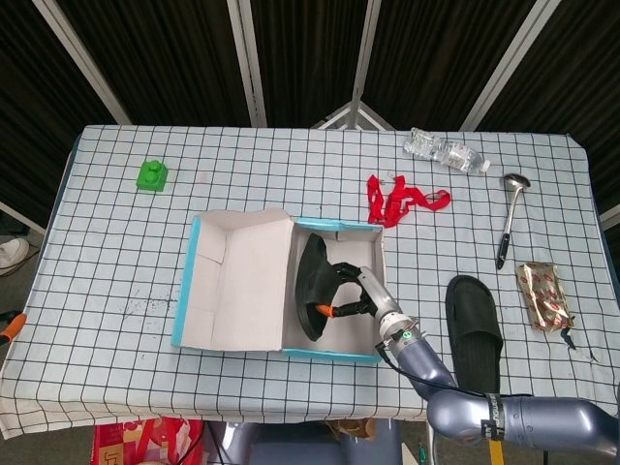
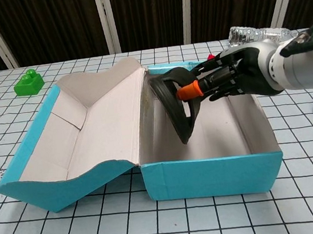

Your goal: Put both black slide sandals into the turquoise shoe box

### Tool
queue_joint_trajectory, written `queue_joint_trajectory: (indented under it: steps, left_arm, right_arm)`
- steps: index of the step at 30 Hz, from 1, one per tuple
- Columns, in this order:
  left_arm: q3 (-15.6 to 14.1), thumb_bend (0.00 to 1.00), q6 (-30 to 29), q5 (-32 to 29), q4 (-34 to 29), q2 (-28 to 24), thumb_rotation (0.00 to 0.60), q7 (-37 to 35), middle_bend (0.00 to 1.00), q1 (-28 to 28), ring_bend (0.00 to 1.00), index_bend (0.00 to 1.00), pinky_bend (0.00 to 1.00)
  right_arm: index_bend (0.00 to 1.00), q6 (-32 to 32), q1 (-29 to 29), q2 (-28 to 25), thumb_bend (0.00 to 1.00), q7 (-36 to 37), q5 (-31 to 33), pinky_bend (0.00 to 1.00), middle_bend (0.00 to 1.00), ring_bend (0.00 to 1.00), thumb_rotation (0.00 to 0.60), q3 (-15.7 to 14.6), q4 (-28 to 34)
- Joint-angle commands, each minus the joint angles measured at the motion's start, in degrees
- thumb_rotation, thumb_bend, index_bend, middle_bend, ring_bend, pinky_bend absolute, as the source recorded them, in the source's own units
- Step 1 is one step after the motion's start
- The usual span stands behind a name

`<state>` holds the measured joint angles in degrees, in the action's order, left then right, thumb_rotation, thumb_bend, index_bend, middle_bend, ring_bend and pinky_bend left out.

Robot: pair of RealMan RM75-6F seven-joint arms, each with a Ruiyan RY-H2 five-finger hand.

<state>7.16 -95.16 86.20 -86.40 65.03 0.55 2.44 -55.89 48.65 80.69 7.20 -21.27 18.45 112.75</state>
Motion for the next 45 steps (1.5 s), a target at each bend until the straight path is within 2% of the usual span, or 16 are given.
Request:
queue_joint_trajectory:
  steps: [1, 21, 45]
  left_arm:
    - [-0.03, 0.27, -0.03, 0.06, -0.02, 0.00, 0.600, 0.01, 0.00, 0.00, 0.00, 0.05, 0.01]
    - [0.02, 0.27, -0.20, 0.02, 0.05, 0.02, 0.600, -0.03, 0.00, -0.03, 0.00, 0.05, 0.01]
    - [-0.02, 0.27, -0.33, 0.10, -0.05, 0.02, 0.600, 0.07, 0.00, -0.07, 0.00, 0.05, 0.01]
  right_arm:
    - [0.65, -0.27, -0.18, 0.84, 0.81, -0.65, -0.26, 0.09, 0.50, 0.30, 0.600, -0.42, -0.73]
    - [0.65, 0.45, -1.47, 5.25, 0.81, -2.63, -0.74, 0.09, 0.50, 0.30, 0.600, -1.56, -5.02]
    - [0.65, -5.61, -3.25, 11.34, 0.80, -11.36, -6.45, 0.09, 0.50, 0.30, 0.600, -4.78, -9.53]
